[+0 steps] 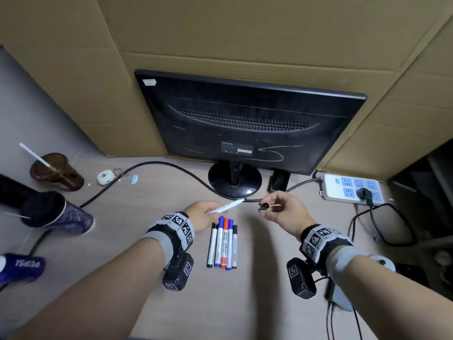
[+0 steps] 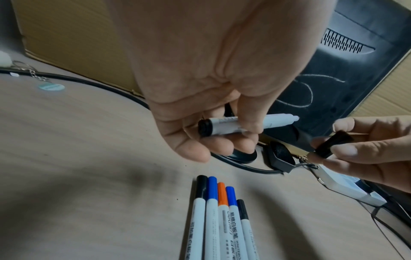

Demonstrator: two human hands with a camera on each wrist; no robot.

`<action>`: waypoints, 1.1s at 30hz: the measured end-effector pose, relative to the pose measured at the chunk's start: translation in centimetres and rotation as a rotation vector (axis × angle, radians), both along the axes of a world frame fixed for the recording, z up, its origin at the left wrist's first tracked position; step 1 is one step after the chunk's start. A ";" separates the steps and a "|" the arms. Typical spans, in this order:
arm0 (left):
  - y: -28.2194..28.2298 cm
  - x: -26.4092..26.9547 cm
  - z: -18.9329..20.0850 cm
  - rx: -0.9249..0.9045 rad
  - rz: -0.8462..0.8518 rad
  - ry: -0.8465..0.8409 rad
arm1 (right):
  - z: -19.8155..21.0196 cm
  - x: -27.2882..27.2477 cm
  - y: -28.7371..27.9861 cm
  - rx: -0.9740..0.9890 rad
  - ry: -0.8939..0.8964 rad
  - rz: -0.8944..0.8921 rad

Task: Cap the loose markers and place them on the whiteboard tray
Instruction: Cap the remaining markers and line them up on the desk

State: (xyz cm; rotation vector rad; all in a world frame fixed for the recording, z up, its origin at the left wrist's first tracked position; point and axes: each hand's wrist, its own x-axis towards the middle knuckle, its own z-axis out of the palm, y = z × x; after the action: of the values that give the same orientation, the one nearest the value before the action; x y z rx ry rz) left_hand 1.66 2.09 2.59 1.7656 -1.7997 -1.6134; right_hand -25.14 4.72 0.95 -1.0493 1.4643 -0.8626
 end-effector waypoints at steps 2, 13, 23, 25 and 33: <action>0.1 0.2 0.1 -0.004 -0.010 -0.009 | 0.4 -0.1 0.1 0.002 -0.063 -0.028; 0.9 -0.2 1.0 -0.072 -0.047 0.053 | 1.6 0.1 0.3 0.110 -0.329 -0.113; 1.1 -0.7 1.4 -0.096 -0.040 0.076 | 2.5 0.7 0.7 0.099 -0.319 -0.022; 1.2 -0.8 1.3 -0.096 -0.037 0.082 | 2.8 0.9 0.7 0.103 -0.320 -0.010; 1.0 -1.0 2.0 -0.144 -0.085 0.085 | 3.7 1.5 0.6 0.079 -0.250 0.093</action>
State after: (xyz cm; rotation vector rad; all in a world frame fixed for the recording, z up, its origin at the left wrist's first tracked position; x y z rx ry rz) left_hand 0.67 3.08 4.63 1.5557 -1.9217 -1.5216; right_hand -23.69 5.30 4.68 -0.9084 1.2212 -0.8307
